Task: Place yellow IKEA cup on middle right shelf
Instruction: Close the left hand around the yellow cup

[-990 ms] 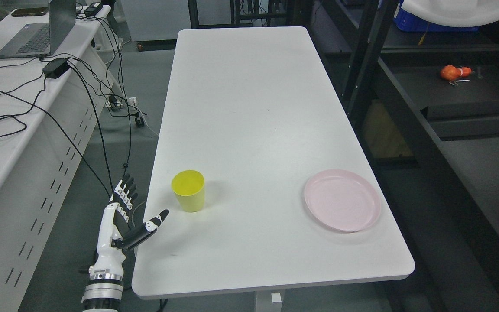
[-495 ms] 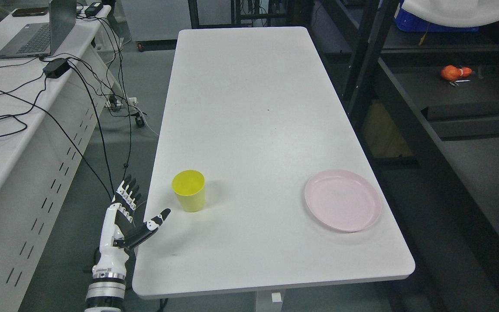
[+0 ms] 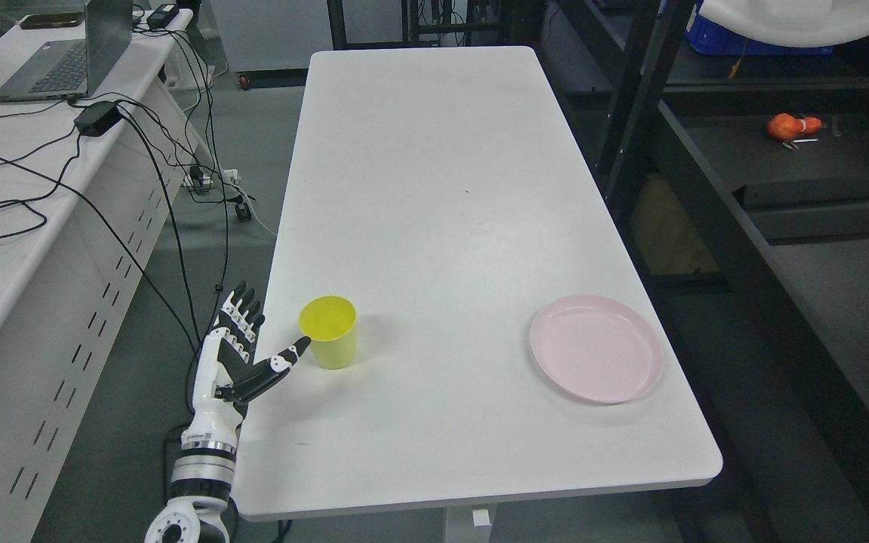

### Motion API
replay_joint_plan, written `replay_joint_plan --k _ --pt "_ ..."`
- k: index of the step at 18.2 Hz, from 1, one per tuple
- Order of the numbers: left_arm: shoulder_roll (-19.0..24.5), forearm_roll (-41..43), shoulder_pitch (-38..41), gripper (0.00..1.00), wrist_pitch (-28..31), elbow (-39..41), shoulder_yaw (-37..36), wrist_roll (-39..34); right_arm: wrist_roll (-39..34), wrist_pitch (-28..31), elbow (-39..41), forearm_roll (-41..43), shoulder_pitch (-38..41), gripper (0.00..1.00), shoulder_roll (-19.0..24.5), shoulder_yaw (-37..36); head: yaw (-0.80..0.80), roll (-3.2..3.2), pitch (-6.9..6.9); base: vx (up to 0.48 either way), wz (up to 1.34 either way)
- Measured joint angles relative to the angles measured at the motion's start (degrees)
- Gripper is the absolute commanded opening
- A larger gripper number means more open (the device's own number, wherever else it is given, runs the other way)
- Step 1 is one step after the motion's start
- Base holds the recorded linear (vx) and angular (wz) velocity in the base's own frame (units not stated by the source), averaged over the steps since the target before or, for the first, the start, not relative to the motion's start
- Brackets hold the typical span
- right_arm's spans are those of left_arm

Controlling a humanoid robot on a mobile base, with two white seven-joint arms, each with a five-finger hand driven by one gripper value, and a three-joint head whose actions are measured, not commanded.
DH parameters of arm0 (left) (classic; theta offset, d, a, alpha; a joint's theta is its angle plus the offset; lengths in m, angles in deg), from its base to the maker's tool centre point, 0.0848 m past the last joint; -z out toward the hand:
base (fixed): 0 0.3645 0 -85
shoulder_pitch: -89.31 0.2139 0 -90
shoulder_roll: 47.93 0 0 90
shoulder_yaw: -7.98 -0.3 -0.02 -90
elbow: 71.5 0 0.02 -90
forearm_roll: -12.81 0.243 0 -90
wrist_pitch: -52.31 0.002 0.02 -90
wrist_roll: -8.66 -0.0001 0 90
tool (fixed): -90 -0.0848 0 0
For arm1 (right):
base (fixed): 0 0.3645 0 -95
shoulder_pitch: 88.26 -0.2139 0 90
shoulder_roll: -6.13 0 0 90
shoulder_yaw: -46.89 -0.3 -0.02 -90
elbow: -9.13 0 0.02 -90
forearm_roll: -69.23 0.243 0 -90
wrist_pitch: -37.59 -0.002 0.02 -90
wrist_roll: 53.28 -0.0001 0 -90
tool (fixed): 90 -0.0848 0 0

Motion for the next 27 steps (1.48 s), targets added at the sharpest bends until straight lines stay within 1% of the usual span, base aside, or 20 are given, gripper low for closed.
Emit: replay_joint_plan --k 5,12,15,23,25,27 --pt "0.0 -0.4 -1.1 0.98 0.7 -1.7 -2.9 0.5 0.3 0.0 0.0 0.0 0.0 0.99 0.0 0.0 0.00 0.00 0.00 0.000 0.00" --pt "0.0 -1.6 -2.0 0.98 4.2 -3.4 -6.2 0.6 0.0 0.0 0.0 0.0 0.0 0.99 0.0 0.0 0.00 0.00 0.00 0.000 0.00" --pt "0.0 -1.8 -3.3 0.98 5.2 -4.5 -6.6 0.6 0.0 0.0 0.0 0.0 0.0 0.99 0.0 0.0 0.00 0.00 0.00 0.000 0.00" --pt "0.0 -1.9 -8.5 0.98 10.7 -8.3 -6.7 0.6 -0.1 0.0 0.0 0.0 0.0 0.99 0.0 0.0 0.00 0.00 0.00 0.000 0.00" --pt "0.0 -1.8 -9.5 0.96 11.3 -9.4 -6.7 0.6 -0.1 0.0 0.0 0.0 0.0 0.99 0.0 0.0 0.00 0.00 0.00 0.000 0.00" --pt "0.0 -1.7 -10.2 0.89 11.6 -10.5 -6.7 0.6 -0.1 0.0 0.0 0.0 0.0 0.99 0.0 0.0 0.00 0.00 0.00 0.000 0.00"
